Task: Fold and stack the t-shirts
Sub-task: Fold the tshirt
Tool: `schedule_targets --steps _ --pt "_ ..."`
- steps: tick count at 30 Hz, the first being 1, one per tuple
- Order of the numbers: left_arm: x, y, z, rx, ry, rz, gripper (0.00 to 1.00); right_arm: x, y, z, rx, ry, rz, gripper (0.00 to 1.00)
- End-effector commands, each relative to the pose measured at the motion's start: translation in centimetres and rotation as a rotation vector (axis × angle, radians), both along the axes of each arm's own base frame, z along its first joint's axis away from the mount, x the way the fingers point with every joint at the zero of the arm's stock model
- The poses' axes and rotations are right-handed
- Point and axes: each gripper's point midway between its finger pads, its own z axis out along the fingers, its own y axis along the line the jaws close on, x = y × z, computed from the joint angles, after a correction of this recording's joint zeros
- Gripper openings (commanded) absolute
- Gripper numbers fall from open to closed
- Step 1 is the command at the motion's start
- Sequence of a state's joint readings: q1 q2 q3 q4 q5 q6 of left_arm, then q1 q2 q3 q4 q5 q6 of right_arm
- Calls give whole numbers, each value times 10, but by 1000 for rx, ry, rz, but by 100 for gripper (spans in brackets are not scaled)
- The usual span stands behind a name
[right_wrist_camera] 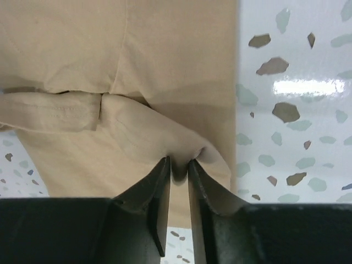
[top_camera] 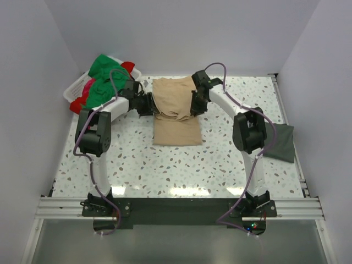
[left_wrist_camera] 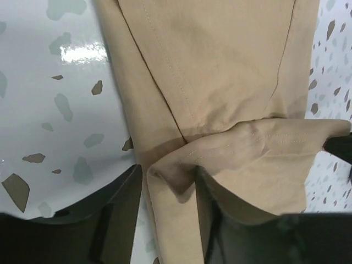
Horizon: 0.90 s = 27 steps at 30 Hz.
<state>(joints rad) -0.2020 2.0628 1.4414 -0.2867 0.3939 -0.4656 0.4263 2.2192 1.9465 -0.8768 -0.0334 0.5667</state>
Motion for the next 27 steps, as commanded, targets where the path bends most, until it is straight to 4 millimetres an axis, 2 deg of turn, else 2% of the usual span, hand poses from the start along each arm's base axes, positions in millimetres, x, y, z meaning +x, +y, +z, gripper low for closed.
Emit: schedule_targets --steps 1,2,3,5,6,7,8,9,10,12,13,14,15,16,18,19,20,22,27 --pt "30 3 39 -29 -133 -12 50 18 -3 23 0 -56 -25 26" --pt "29 3 41 -23 -138 -11 57 19 -3 26 -4 -58 -24 34" --pt "30 5 53 -20 -167 -8 59 23 -2 34 4 -78 -21 43" --pt "22 7 53 -12 -171 -5 62 27 -4 46 -1 -115 -23 48" --pt "21 8 68 -19 -208 -4 62 27 -4 50 1 -126 -18 49" --pt "11 8 62 -17 -193 -7 62 27 -2 53 7 -134 -15 50" --pt "6 6 65 -18 -204 -12 63 26 0 60 21 -143 -6 50" --pt "3 6 80 -22 -250 -15 63 22 1 60 19 -141 1 50" --pt "-8 5 70 -4 -237 -19 63 21 3 60 21 -145 5 51" --pt "-17 2 83 9 -293 -36 63 10 14 61 45 -133 42 51" --pt "-30 -4 73 19 -281 -57 63 8 18 61 50 -139 54 51" --pt "-33 -9 83 9 -329 -74 63 2 22 56 50 -126 67 51" --pt "-39 -14 82 9 -340 -96 63 -5 30 53 55 -114 90 51" --pt "-54 -26 71 4 -325 -139 63 -9 34 50 59 -105 99 51" --pt "-66 -39 66 -1 -328 -187 63 -21 45 41 62 -79 126 51" --pt "-81 -51 56 -10 -303 -234 63 -23 50 36 67 -70 134 51" --pt "-81 -60 59 -27 -336 -256 63 -25 54 31 69 -61 139 51" --pt "-97 -71 45 -34 -313 -302 63 -30 63 20 71 -42 152 51" --pt "-118 -68 13 -26 -225 -318 62 -28 67 9 73 -25 129 51"
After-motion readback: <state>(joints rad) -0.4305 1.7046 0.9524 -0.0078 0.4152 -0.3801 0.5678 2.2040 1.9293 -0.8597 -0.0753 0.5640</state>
